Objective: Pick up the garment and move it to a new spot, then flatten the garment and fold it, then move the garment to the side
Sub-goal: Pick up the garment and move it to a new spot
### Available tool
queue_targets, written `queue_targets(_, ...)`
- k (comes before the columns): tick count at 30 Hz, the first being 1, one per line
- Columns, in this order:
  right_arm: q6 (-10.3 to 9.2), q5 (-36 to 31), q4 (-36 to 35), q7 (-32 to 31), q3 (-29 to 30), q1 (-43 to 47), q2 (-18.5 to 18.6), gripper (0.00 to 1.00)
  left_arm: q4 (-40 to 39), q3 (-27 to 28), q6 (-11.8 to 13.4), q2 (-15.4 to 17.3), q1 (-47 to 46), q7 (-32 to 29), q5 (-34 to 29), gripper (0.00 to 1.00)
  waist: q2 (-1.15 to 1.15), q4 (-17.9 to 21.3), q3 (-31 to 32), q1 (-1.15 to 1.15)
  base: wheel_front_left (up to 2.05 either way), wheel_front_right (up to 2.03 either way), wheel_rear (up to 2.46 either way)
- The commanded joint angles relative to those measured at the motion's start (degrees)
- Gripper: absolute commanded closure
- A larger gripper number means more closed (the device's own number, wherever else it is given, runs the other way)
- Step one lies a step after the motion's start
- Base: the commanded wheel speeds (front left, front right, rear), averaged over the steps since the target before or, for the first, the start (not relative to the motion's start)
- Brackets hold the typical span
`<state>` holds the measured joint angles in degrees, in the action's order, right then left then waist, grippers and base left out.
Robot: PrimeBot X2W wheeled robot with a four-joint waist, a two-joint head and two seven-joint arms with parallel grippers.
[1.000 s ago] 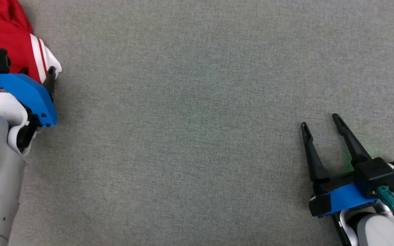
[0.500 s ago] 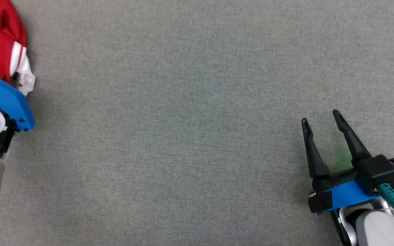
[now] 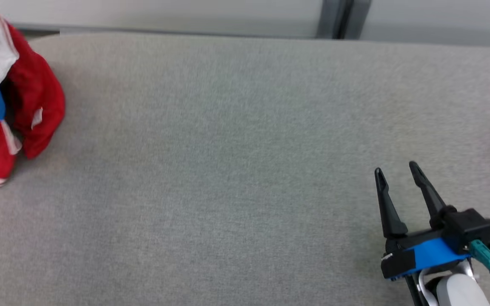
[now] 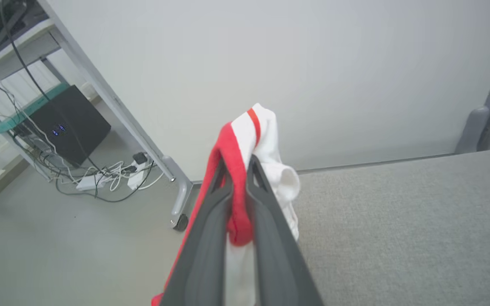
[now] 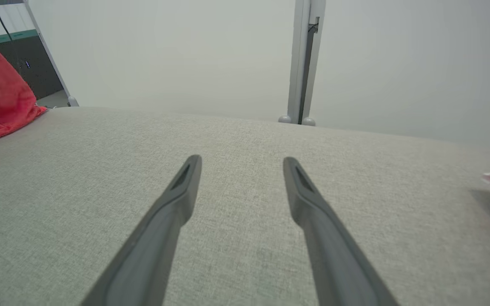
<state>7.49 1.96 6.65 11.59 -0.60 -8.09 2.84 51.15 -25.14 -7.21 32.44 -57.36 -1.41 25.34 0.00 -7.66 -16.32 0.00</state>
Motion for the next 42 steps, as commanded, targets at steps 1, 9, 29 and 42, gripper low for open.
queue_targets(1, 0.01, 0.6, 0.8, 0.5, 0.3, 1.0, 0.1, 0.0, -1.5, -1.0, -0.3, 0.1, -1.2, 0.0, -0.6, 1.0, 0.0, 3.0, 3.6, 0.0, 0.0, 0.0, 0.0)
queue_targets(9, 0.01, 3.6, 5.2, 2.6, 1.6, 3.5, 0.1, 0.0, -18.0, -10.2, -0.2, 0.4, -4.5, -3.3, 1.3, 1.0, 0.0, 7.6, 11.1, 0.0, 0.0, 0.0, 0.0)
queue_targets(29, 0.01, 5.4, 6.7, 3.7, 4.4, 1.9, 0.1, 0.0, -30.3, -10.2, 4.7, -7.6, 13.3, -6.1, 18.6, 1.0, 0.0, 13.9, 7.5, 0.0, 0.0, 0.0, 0.0)
queue_targets(42, 0.01, 5.3, 6.2, 3.7, 2.7, -1.1, 0.1, 0.0, -7.9, -9.7, 5.1, -8.5, 15.1, 7.0, 16.0, 1.0, 0.0, 16.5, 1.0, 0.0, 0.0, 0.0, 0.0)
